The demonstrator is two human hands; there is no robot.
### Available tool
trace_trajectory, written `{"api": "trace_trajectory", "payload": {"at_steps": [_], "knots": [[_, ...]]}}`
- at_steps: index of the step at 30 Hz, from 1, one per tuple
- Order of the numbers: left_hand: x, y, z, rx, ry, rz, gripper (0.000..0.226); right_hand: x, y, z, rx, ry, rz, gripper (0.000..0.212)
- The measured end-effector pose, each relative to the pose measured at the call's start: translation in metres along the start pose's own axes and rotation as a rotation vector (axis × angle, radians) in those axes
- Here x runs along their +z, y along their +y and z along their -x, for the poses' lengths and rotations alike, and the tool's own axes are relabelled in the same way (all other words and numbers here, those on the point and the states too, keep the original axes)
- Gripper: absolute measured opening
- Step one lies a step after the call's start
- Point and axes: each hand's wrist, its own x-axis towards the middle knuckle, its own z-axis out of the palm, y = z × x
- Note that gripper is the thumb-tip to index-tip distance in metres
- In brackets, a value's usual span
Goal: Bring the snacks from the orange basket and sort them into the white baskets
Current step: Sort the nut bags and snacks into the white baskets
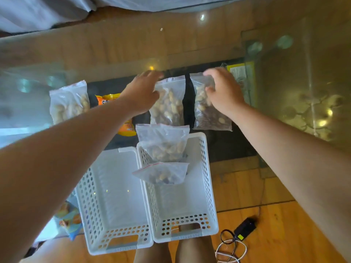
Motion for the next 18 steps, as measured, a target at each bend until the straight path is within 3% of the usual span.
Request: {"api": "trace_trajectory", "payload": {"at_steps": [3,10,18], "knots": [[0.004,-0.004,-0.021,-0.044,-0.086,-0.088,0.052,0.002,0.005,-0.023,0.065,-0.085,0.208,0.046],[0.008,0.007,-0.029,-0.083,-0.120,-0.161,0.028,-0.011,0.010,-0.024,0.064,-0.006,0.286,0.030],[-0.010,0.027,0.010,-0.013,0.206,-0.191,0.020,-0.042,0.007,0.017,0.106,-0.004,0.018,0.013]]}}
